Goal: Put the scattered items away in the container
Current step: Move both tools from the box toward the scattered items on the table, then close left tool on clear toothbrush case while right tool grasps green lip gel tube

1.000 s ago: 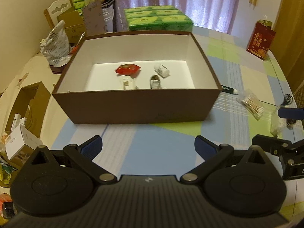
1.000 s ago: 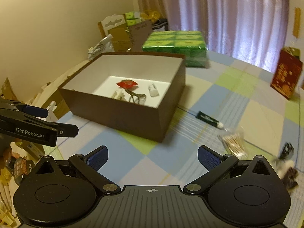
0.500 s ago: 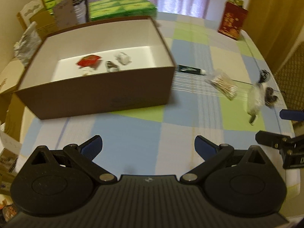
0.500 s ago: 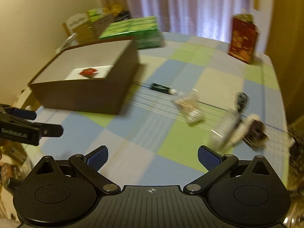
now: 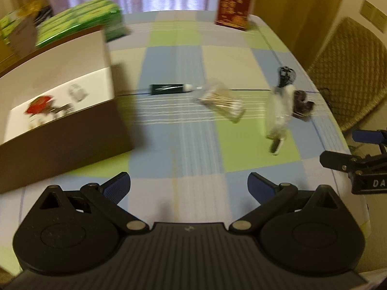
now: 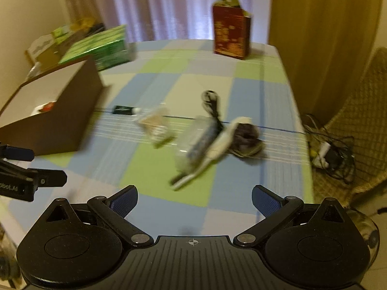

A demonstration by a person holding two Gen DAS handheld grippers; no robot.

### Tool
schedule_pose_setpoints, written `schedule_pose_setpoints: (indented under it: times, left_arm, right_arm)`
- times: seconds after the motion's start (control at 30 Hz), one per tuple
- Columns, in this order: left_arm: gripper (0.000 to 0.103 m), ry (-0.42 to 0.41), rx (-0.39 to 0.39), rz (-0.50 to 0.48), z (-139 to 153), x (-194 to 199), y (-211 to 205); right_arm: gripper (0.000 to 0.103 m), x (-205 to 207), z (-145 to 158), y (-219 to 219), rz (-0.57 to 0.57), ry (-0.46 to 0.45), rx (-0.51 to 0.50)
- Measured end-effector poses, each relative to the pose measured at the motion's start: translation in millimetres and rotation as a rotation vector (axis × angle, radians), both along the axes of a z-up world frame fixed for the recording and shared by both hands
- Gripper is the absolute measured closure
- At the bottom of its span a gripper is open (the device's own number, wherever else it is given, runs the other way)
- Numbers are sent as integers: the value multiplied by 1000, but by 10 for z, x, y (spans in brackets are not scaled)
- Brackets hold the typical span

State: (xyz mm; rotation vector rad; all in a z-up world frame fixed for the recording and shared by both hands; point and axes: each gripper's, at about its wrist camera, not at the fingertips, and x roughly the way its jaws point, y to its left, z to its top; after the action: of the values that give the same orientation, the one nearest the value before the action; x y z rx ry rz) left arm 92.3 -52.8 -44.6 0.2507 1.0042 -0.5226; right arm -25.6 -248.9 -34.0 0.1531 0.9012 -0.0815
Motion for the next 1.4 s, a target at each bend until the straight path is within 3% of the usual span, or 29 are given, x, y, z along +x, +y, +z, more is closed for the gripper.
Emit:
schedule_pose_setpoints:
  times: [0.2,0.63,0.8,1.13,1.37,1.4]
  left_arm:
    - [5,22,-4,-115,-185,52,-423]
    - [8,52,-11,-291,-421,296,-1168]
    - [16,70,-31,-343,-462,372,-1369]
    - [35,71,-34,-414,-533,577,-1715]
    - [71,118,-26,-410,-722,714,-1867]
    - [72,122,-32,-408,-733,716,-1858]
  right_arm:
    - [0,-13,-160,-339,-90,22,29]
    - [0,85,-356,-794,-165,51,54]
    - [0,144,-372,-944,-189,56,55]
    - [0,233,-406,-1087,-203,66,62]
    - [0,245,-424,-1099,-210,72,67]
    - [0,242,-427,-1099,-211,74,68]
